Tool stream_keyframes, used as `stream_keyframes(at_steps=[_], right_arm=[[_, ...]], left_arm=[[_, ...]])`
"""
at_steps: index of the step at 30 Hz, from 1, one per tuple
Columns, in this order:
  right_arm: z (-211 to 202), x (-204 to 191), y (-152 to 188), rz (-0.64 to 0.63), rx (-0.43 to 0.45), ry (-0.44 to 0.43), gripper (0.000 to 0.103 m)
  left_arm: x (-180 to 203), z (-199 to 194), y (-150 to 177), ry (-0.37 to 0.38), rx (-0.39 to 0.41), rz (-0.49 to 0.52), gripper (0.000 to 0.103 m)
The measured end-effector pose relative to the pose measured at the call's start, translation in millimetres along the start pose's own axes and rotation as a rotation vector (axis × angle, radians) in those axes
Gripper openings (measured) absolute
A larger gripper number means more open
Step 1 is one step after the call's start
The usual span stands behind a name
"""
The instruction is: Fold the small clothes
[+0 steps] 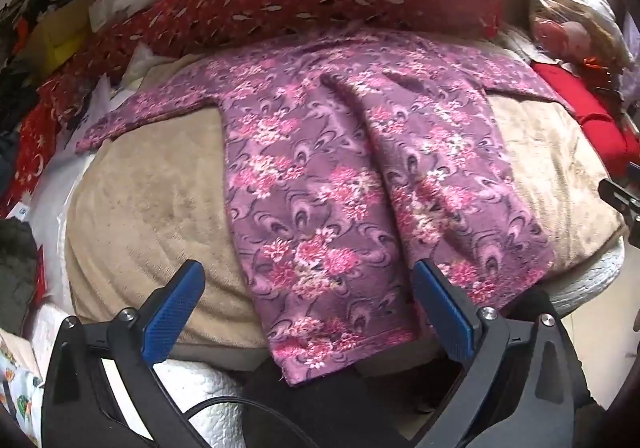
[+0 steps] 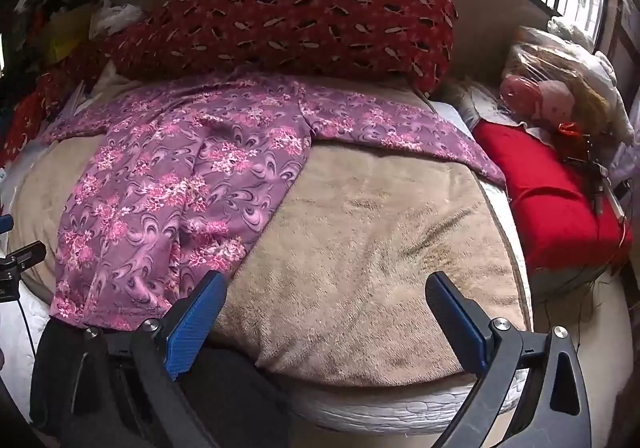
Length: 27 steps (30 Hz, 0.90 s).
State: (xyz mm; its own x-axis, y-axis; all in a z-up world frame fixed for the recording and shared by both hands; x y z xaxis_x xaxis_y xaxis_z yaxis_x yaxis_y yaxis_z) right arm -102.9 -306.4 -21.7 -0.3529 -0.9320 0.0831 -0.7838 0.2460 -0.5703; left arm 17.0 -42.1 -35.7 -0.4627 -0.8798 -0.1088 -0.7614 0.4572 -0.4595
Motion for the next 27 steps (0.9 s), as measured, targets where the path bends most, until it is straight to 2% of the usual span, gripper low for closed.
stream_keyframes(at_steps=[27], right_arm=[[3,-16,-11,0.011,0.006,-0.035,0.100]], left_arm=[[-9,2,-5,0.042,0.003,-0.022,0.103]])
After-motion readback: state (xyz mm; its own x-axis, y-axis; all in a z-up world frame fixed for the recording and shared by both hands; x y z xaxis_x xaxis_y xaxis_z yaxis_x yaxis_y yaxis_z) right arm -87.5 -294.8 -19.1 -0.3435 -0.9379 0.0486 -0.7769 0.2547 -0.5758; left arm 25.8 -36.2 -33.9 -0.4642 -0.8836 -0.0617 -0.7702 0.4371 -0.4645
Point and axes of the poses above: each gripper's, at about its wrist camera, not at the fingertips, and z roughly the way its jaws point, x to its right, y to its underside, the point moved 6 cm from there along z, roughly the way its jaws point, and after that the axes turned 7 degrees about -x, right-handed, at the moved point
